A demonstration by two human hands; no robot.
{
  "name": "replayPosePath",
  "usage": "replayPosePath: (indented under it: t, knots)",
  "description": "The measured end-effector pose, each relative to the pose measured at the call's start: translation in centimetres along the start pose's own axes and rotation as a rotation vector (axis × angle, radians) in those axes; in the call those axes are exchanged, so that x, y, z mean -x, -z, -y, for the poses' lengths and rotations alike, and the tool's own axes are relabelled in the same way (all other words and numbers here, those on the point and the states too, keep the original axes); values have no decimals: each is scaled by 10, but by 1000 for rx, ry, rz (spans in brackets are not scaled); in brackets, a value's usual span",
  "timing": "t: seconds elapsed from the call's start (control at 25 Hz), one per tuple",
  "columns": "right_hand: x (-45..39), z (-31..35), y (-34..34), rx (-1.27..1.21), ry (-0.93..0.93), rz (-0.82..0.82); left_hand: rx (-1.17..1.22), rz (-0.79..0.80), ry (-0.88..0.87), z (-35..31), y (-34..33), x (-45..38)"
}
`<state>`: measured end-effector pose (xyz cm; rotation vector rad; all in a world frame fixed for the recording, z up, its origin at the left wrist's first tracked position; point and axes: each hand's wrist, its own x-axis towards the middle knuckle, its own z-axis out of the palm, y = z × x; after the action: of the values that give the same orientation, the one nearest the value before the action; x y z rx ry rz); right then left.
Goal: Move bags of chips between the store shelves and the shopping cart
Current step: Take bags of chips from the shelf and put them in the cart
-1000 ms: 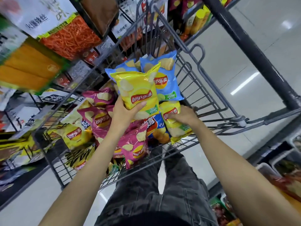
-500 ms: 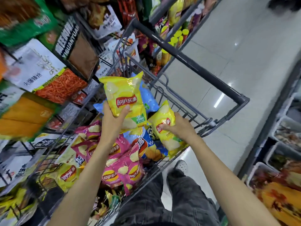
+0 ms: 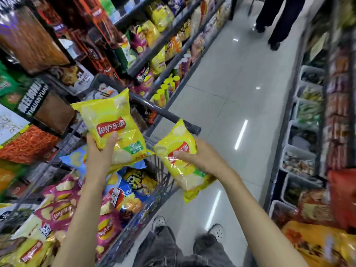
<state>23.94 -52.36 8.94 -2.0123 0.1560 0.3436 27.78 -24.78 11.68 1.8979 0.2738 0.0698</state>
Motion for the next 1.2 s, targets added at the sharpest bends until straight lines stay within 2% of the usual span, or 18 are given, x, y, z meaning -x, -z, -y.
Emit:
replayPosePath:
  t: [0.28, 0.4, 0.6, 0.84, 1.2]
  knots:
    - [64, -68, 152, -125, -51, -356, 29, 154, -92, -60, -149, 47]
    - [80, -86, 194, -216, -89, -478, -21, 239, -152, -81, -199, 55]
    - [65, -92, 250, -254, -73, -606, -64, 271, -208, -110, -265, 37]
    - [-6, -95, 312, -293, -35, -719, -42, 314, -229, -144, -345, -28]
    - [-223, -30, 426, -312, 66, -730, 17, 301, -241, -225, -452, -225]
